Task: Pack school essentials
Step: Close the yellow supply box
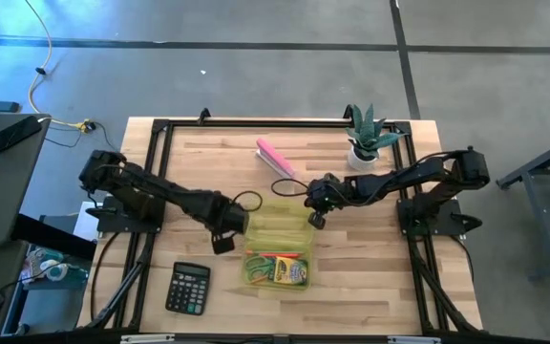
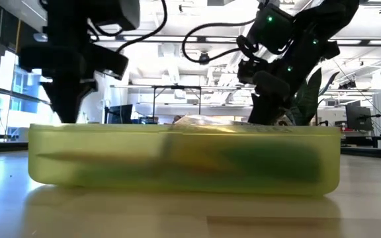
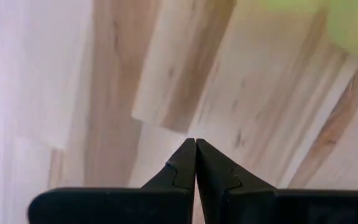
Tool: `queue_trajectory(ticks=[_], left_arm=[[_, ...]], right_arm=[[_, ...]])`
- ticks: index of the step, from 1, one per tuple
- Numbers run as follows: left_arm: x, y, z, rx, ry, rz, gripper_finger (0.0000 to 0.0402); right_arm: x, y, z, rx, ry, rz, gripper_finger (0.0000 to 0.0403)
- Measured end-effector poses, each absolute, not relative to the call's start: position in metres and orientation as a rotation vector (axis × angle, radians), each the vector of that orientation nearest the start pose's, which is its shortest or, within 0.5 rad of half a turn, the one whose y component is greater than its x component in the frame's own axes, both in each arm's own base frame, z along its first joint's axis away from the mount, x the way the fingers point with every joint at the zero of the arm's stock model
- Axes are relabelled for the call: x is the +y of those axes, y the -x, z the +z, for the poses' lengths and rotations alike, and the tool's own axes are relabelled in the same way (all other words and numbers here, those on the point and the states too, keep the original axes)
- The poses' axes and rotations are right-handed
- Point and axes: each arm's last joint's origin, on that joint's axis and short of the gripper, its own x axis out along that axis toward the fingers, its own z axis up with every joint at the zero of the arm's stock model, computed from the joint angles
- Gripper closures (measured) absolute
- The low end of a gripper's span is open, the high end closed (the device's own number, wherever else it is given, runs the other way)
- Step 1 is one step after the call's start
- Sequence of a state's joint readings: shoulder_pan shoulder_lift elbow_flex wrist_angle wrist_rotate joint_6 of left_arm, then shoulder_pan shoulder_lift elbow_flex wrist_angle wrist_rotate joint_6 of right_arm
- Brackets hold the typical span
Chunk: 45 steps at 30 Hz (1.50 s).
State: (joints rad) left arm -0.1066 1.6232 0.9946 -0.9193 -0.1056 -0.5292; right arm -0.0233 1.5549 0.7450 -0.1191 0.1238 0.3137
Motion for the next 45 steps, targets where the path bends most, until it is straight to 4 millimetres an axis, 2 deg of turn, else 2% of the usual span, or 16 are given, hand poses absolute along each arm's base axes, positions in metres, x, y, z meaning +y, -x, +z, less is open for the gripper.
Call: queue_trajectory(ticks=[7, 17, 26, 32, 37, 40, 45], left_arm=[[0.014, -0.270, 0.185, 1.438, 0.347, 0.339, 0.0401], [0.077, -0.261, 0.185, 1.399, 0.564, 0.250, 0.0401], [0.128, -0.249, 0.188, 1.221, 0.788, 0.177, 0.0401], [0.145, -0.246, 0.185, 1.146, 0.880, 0.137, 0.0401], [0.151, -0.256, 0.171, 1.089, 0.949, 0.032, 0.0401], [0.153, -0.261, 0.164, 1.056, 0.980, -0.031, 0.0401], [0.156, -0.265, 0.152, 1.069, 0.998, -0.040, 0.0401]], right_arm=[[-0.002, -0.285, 0.158, 0.887, -0.179, -0.290, 0.0401], [0.012, -0.283, 0.158, 0.875, -0.055, -0.348, 0.0401], [0.018, -0.283, 0.159, 0.862, -0.024, -0.365, 0.0401], [0.022, -0.290, 0.170, 0.834, 0.022, -0.351, 0.0401], [0.024, -0.301, 0.187, 0.790, 0.077, -0.342, 0.0401], [0.024, -0.302, 0.191, 0.808, 0.086, -0.347, 0.0401], [0.027, -0.302, 0.192, 0.815, 0.097, -0.348, 0.0401]])
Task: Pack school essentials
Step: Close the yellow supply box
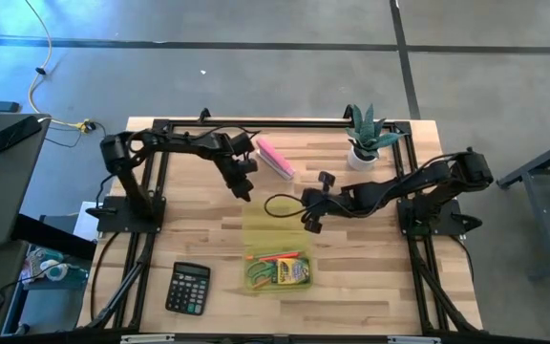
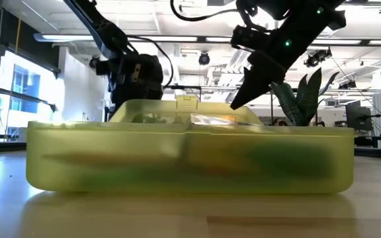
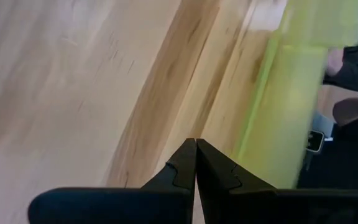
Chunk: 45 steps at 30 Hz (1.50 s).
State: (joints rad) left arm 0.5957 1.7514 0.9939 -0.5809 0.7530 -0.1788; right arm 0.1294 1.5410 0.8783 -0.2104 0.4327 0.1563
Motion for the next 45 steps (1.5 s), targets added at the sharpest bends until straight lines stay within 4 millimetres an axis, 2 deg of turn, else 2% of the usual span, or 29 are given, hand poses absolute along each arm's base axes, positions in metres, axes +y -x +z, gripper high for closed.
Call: queue_trajectory(ticks=[5, 10, 16, 24, 28, 33, 38, 45], left_arm=[[0.156, -0.268, 0.137, 1.084, 1.060, -0.102, 0.0401], [0.152, -0.272, 0.125, 1.062, 1.099, -0.245, 0.0401], [0.148, -0.280, 0.124, 0.998, 1.111, -0.362, 0.0401], [0.148, -0.283, 0.125, 0.980, 1.126, -0.367, 0.0401], [0.148, -0.284, 0.125, 0.974, 1.117, -0.370, 0.0401], [0.148, -0.284, 0.125, 0.972, 1.109, -0.372, 0.0401], [0.148, -0.284, 0.125, 0.972, 1.106, -0.370, 0.0401], [0.149, -0.284, 0.125, 0.969, 1.101, -0.370, 0.0401]], right_arm=[[0.031, -0.301, 0.192, 0.805, 0.120, -0.368, 0.0401], [0.031, -0.300, 0.192, 0.815, 0.114, -0.380, 0.0401], [0.031, -0.299, 0.191, 0.826, 0.115, -0.382, 0.0401], [0.031, -0.299, 0.191, 0.822, 0.084, -0.384, 0.0398], [0.031, -0.299, 0.191, 0.822, 0.073, -0.380, 0.0375], [0.031, -0.300, 0.192, 0.816, 0.038, -0.395, 0.0324], [0.032, -0.305, 0.209, 0.801, 0.031, -0.387, 0.0289], [0.037, -0.309, 0.243, 0.811, -0.068, -0.318, 0.0279]])
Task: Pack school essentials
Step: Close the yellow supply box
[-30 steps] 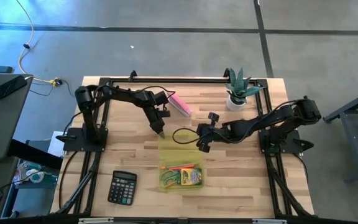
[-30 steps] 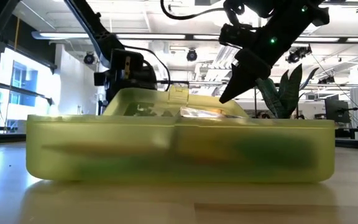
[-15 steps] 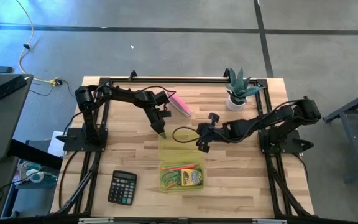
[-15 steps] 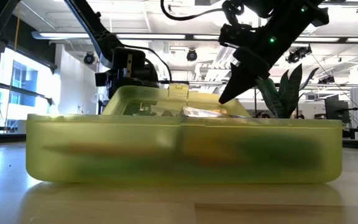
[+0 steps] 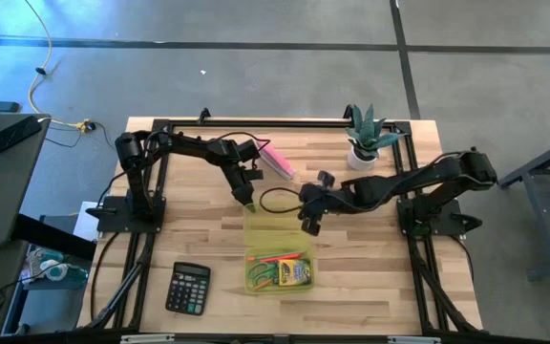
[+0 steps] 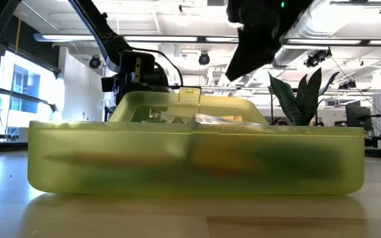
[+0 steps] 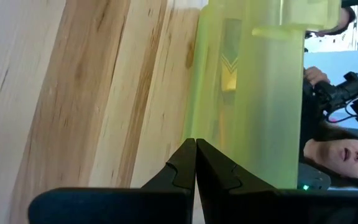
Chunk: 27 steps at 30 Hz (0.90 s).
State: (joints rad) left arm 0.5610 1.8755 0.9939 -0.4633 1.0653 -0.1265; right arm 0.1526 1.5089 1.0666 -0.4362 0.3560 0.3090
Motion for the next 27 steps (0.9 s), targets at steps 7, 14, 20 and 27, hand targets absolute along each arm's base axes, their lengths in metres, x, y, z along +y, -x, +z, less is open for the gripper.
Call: queue_trajectory(ticks=[7, 14, 20, 27], left_arm=[[0.149, -0.284, 0.125, 0.965, 1.089, -0.375, 0.0401], [0.149, -0.285, 0.125, 0.962, 1.084, -0.373, 0.0401], [0.149, -0.285, 0.125, 0.955, 1.084, -0.370, 0.0401], [0.150, -0.286, 0.125, 0.953, 1.083, -0.371, 0.0401]], right_arm=[[0.082, -0.307, 0.252, 0.810, -0.279, -0.089, 0.0279], [0.146, -0.303, 0.248, 0.717, -0.333, 0.059, 0.0279], [0.186, -0.312, 0.225, 0.640, -0.317, 0.137, 0.0279], [0.206, -0.321, 0.188, 0.686, -0.299, 0.179, 0.0279]])
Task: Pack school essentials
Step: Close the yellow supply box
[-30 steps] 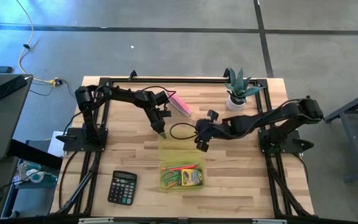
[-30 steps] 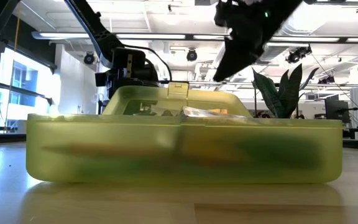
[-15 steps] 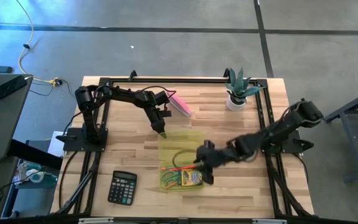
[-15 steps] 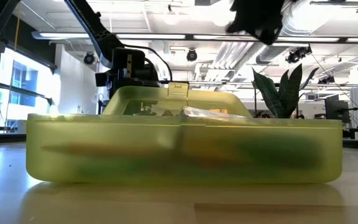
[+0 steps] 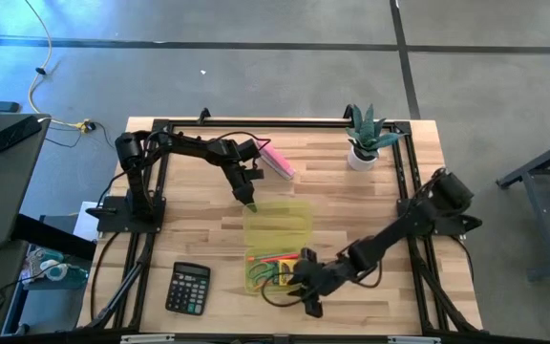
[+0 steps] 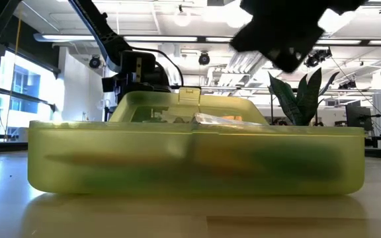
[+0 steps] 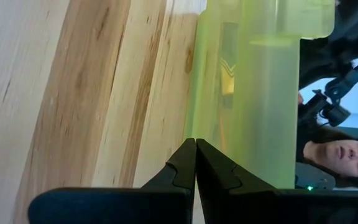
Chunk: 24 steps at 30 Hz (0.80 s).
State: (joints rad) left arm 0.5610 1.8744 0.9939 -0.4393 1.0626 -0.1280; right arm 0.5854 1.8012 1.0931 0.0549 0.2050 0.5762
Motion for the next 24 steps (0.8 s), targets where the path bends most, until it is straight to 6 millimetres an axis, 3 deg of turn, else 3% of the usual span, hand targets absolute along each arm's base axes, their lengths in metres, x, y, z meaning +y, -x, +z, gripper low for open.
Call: queue_trajectory(ticks=[11, 18, 24], left_arm=[[0.150, -0.287, 0.126, 0.944, 1.089, -0.365, 0.0401], [0.152, -0.289, 0.127, 0.926, 1.085, -0.369, 0.0401], [0.152, -0.289, 0.127, 0.925, 1.086, -0.371, 0.0401]], right_arm=[[0.215, -0.333, 0.148, 0.745, -0.388, 0.191, 0.0279], [0.224, -0.329, 0.148, 0.755, -0.425, 0.185, 0.0279], [0.238, -0.333, 0.167, 0.760, -0.386, 0.174, 0.0279]])
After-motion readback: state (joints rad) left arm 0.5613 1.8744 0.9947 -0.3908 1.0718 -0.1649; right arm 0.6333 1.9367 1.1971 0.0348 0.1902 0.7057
